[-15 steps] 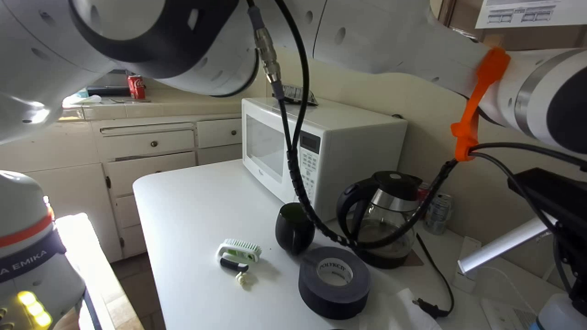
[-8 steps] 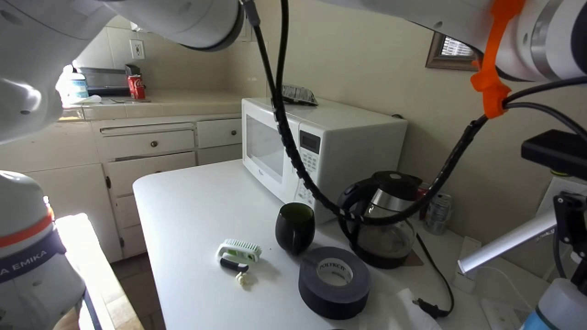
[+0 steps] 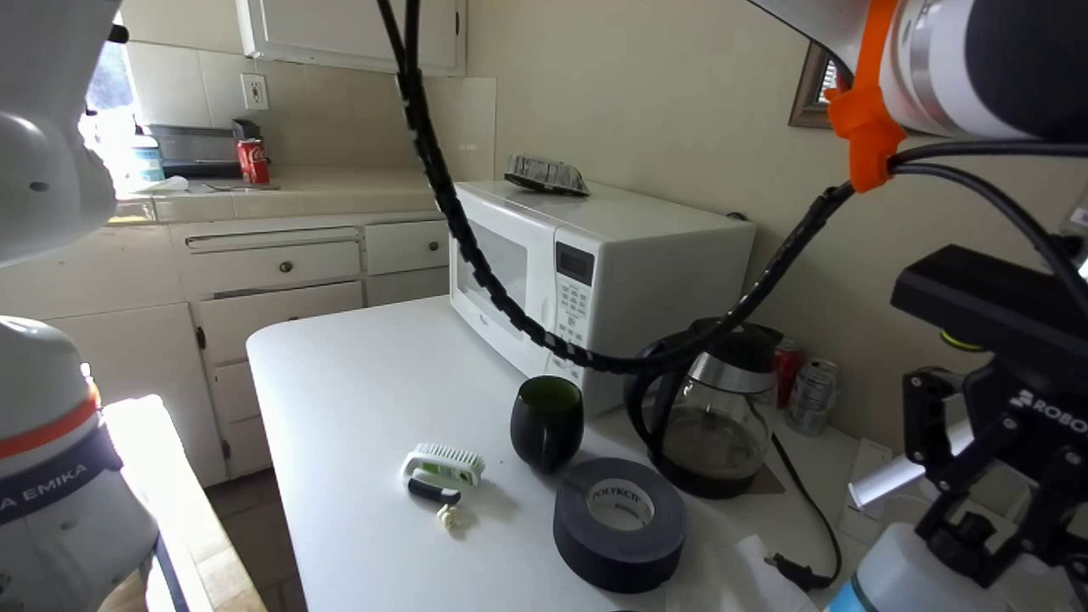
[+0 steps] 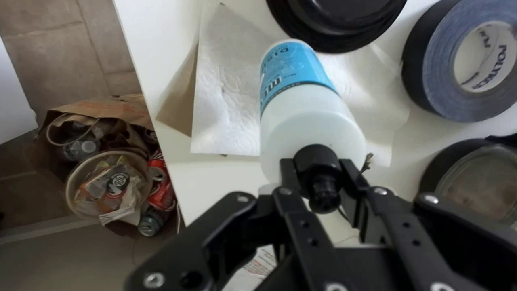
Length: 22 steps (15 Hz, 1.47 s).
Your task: Put the bottle in the black cup
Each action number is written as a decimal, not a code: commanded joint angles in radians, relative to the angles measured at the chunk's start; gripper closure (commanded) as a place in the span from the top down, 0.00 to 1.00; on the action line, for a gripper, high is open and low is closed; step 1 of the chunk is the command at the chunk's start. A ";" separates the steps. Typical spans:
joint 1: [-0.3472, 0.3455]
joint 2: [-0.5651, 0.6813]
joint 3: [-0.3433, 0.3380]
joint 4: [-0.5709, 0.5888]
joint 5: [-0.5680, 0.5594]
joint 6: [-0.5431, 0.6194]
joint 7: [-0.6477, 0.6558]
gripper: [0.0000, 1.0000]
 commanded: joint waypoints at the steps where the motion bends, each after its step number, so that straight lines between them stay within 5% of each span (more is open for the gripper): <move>1: 0.039 -0.165 0.000 -0.243 -0.038 0.073 -0.125 0.07; 10: 0.159 -0.502 0.007 -0.677 -0.235 0.289 -0.230 0.07; 11: 0.150 -0.386 -0.006 -0.526 -0.186 0.242 -0.215 0.30; 15: 0.189 -0.477 -0.019 -0.637 -0.212 0.254 -0.215 0.30; 16: 0.189 -0.481 -0.021 -0.641 -0.212 0.255 -0.217 0.07; 22: 0.260 -0.658 -0.025 -0.861 -0.099 0.360 -0.335 0.07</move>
